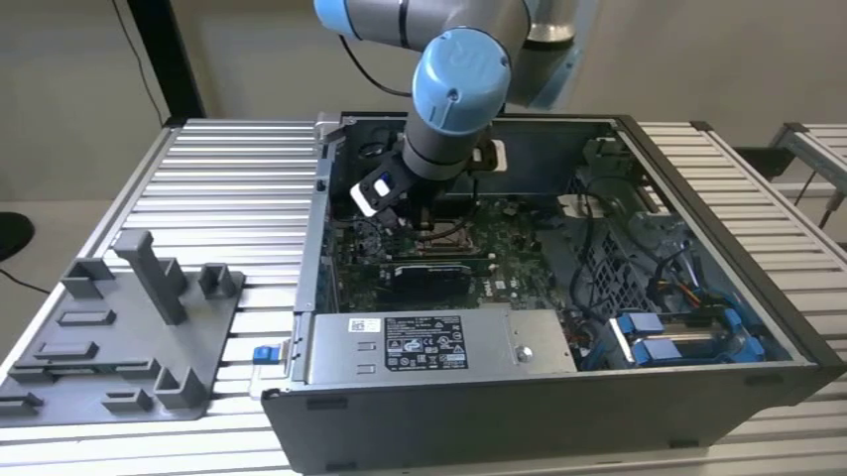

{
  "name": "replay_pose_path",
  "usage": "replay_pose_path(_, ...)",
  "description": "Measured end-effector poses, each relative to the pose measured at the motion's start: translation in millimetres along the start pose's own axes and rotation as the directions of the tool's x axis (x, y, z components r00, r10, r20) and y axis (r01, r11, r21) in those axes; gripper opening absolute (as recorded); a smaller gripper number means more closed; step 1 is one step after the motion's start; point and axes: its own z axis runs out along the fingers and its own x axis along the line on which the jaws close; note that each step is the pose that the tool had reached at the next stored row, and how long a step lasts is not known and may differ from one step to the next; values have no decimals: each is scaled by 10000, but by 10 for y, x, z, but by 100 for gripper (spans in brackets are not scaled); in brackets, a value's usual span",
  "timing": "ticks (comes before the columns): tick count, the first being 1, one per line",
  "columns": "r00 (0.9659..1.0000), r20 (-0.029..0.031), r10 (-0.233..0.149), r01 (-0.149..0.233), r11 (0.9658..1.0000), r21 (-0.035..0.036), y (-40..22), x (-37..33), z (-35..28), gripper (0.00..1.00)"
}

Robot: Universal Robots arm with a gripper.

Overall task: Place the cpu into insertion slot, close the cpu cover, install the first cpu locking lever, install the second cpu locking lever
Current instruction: 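Install the second cpu locking lever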

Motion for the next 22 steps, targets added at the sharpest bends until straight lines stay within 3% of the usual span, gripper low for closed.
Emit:
replay_pose_path(3,10000,0,2,-2,10000,-2,1,8,3,0)
replay_pose_path(7,10000,2,24,-24,10000,30,-6,69,-101,0)
replay_pose_path(8,10000,35,33,-33,10000,44,-6,73,-105,0)
replay_pose_path(13,9958,907,116,-126,9999,102,-6,86,-99,0)
replay_pose_path(19,9953,966,114,-124,9999,103,-4,172,-63,0)
replay_pose_path(21,9954,951,99,-107,9999,74,-5,166,-53,0)
replay_pose_path(22,9958,914,81,-86,10000,47,-4,163,-47,0)
